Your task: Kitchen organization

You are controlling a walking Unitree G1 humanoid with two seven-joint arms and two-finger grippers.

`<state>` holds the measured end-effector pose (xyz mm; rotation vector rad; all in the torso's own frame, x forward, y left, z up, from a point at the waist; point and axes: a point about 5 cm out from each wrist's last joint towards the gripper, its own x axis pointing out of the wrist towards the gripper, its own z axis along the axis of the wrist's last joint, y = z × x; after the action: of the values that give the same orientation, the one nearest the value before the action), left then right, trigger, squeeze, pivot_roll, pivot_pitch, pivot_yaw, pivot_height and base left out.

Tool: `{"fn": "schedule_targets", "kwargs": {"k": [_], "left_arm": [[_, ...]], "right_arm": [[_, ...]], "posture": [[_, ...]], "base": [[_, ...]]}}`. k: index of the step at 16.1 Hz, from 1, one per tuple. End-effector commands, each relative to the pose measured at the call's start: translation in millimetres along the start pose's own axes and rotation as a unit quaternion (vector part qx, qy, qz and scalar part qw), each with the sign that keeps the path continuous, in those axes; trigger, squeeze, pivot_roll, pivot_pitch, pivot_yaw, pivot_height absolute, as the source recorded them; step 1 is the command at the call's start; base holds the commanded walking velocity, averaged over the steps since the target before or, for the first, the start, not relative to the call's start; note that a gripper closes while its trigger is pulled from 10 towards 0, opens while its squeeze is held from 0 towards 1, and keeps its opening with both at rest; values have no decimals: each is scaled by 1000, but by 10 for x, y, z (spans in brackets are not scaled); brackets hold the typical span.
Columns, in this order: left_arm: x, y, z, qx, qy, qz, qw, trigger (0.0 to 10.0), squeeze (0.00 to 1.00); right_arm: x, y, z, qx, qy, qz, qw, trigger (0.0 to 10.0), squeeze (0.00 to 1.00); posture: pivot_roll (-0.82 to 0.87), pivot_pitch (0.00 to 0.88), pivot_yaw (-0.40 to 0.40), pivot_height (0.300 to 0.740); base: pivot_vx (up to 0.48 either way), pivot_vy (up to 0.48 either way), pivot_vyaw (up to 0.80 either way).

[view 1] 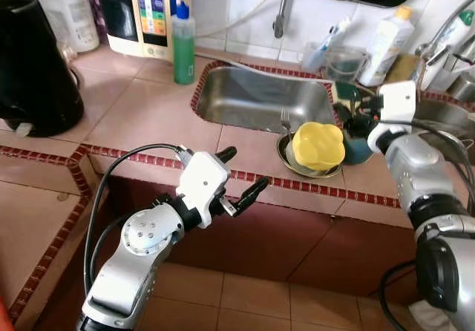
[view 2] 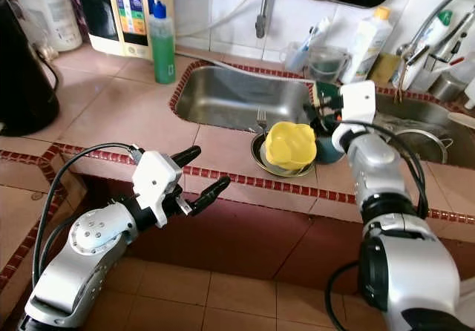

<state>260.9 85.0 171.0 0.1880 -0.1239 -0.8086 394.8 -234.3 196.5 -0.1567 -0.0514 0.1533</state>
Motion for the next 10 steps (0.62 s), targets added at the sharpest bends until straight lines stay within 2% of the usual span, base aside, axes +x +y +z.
{"fn": "schedule_targets", "kwargs": {"k": [1, 2, 3, 4, 5, 6, 7, 9, 10], "left_arm": [[-27, -22, 14, -4, 2, 0, 1000, 10000, 0], [-29, -23, 14, -4, 2, 0, 1000, 10000, 0], [-62, -44, 6, -5, 7, 1, 1000, 10000, 0], [-77, -61, 2, -8, 9, 0, 1000, 10000, 0], [-92, -88, 3, -13, 13, -4, 1000, 10000, 0], [-93, -95, 7, -13, 13, -5, 1000, 10000, 0], [-91, -98, 22, -13, 13, -5, 1000, 10000, 0], [-84, -85, 45, -15, 11, -6, 1000, 10000, 0], [-83, -83, 44, -16, 11, -5, 1000, 10000, 0]], "right_arm": [[0, -48, 37, -8, 1, 1, 1000, 9412, 0], [-1, -49, 38, -8, 1, 1, 1000, 9412, 0], [-10, -69, 32, -9, 4, 0, 1000, 7176, 0], [-18, -84, 24, -9, 6, -2, 1000, 7765, 0], [-32, -104, 2, -9, 10, -7, 1000, 7412, 0], [-38, -106, -11, -9, 11, -8, 1000, 6196, 0], [-46, -106, -34, -7, 14, -9, 1000, 4471, 0], [-65, -114, -81, -9, 23, -13, 1000, 4392, 0], [-81, -129, -109, -8, 28, -15, 999, 4039, 0]], "posture": [[50, 97, -126, 732], [50, 97, -126, 732], [50, 119, -124, 732], [50, 122, -122, 732], [51, 126, -121, 732], [51, 127, -119, 732], [50, 128, -117, 732], [45, 129, -114, 732], [40, 130, -113, 732]], "base": [[0, 0, 0], [0, 0, 0], [0, 0, 0], [0, 0, 0], [0, 0, 0], [0, 0, 0], [0, 0, 0], [0, 0, 0], [0, 0, 0]]}}
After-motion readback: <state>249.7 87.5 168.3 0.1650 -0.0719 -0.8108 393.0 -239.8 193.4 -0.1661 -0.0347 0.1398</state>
